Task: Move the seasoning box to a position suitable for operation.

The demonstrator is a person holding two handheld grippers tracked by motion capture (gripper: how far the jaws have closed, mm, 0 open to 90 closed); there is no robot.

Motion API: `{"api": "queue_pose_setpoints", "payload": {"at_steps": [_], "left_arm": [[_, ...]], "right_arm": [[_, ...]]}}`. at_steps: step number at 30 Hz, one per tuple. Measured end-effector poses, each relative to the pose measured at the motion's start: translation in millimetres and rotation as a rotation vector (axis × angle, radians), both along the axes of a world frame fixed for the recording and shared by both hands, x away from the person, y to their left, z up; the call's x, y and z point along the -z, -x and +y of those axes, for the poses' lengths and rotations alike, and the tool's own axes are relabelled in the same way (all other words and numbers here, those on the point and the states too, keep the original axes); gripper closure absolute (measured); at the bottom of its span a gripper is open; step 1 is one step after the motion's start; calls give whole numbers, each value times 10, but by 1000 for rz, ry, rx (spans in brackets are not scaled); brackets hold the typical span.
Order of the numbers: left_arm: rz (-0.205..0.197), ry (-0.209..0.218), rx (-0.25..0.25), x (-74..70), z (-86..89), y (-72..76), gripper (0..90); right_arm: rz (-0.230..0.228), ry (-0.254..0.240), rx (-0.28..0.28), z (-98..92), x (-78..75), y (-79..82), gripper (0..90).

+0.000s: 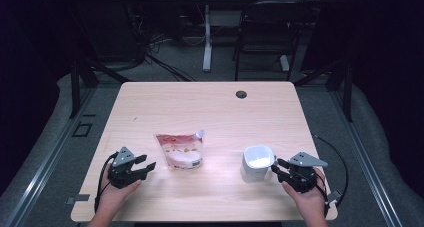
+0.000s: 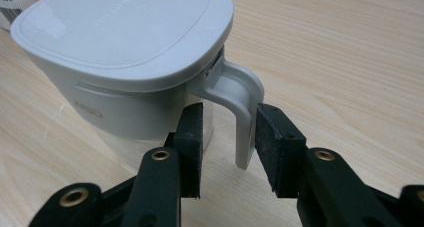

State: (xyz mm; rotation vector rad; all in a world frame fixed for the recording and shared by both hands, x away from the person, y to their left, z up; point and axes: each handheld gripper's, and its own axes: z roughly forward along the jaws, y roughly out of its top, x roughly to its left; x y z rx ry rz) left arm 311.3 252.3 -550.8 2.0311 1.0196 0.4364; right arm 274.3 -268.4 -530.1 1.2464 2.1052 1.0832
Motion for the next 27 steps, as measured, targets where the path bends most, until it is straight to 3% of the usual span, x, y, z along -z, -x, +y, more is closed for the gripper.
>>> {"api": "queue_pose_setpoints", "payload": {"at_steps": [5, 8, 12, 18, 23, 27], "left_arm": [[57, 44, -43, -56, 53, -11, 549], [27, -1, -75, -118, 62, 15, 566], [30, -34, -79, -117, 66, 19, 539], [34, 6, -68, -117, 72, 18, 509], [30, 29, -47, -105, 80, 28, 561], [84, 107, -58, -71, 115, 14, 595]], "right_arm": [[19, 0, -2, 7, -17, 7, 608], [33, -17, 9, 18, -52, 27, 606], [33, -14, 19, 5, -92, 32, 649], [22, -25, 22, -9, -207, 60, 769], [7, -7, 50, -19, -306, 44, 783], [20, -24, 51, -27, -418, -16, 810]]}}
